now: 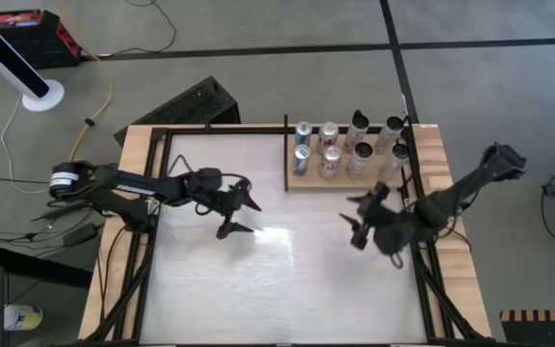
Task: Place canned beverage on shelf
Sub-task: Return to Home Position
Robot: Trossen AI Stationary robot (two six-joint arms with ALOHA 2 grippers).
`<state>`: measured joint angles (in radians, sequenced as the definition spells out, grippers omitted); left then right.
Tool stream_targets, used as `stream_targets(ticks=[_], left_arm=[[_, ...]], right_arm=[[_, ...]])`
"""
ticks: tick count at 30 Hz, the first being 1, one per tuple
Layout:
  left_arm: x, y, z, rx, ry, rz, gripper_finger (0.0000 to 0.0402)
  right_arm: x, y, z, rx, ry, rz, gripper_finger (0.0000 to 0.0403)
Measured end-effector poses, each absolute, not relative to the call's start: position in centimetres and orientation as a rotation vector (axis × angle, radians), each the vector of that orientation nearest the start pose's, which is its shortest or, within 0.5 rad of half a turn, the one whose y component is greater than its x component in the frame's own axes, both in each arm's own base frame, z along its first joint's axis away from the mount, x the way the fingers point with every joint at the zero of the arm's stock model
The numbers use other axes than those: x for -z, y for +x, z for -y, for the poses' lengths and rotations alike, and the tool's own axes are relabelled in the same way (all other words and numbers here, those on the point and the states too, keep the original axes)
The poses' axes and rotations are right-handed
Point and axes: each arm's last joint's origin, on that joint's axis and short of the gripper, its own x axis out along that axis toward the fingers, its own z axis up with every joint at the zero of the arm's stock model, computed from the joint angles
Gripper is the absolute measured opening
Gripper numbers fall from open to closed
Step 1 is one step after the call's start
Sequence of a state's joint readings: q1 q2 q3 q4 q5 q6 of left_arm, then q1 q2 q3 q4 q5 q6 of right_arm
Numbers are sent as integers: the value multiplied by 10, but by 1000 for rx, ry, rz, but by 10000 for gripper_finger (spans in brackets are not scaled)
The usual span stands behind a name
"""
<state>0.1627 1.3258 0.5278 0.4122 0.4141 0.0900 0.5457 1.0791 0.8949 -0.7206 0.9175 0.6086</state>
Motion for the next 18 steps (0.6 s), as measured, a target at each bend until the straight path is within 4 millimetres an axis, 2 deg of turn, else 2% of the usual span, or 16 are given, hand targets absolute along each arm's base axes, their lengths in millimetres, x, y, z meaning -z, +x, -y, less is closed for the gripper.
stream_targets(ticks=[4, 8, 10, 13, 18], left_arm=[[-210, 235, -29, 191, 58, -193, 322], [-211, 205, -28, 99, 74, -29, 322], [-210, 192, -31, 55, 54, 6, 322], [-209, 179, -36, 3, 11, 32, 322], [-199, 159, -40, -36, -22, 50, 322]], right_arm=[[-251, 196, -92, 526, -34, -519, 149], [-227, 201, -76, 562, 8, -540, 26], [-225, 201, -63, 552, 39, -537, 19], [-230, 202, -43, 448, 89, -490, 24], [-229, 198, -11, 225, 147, -262, 16]])
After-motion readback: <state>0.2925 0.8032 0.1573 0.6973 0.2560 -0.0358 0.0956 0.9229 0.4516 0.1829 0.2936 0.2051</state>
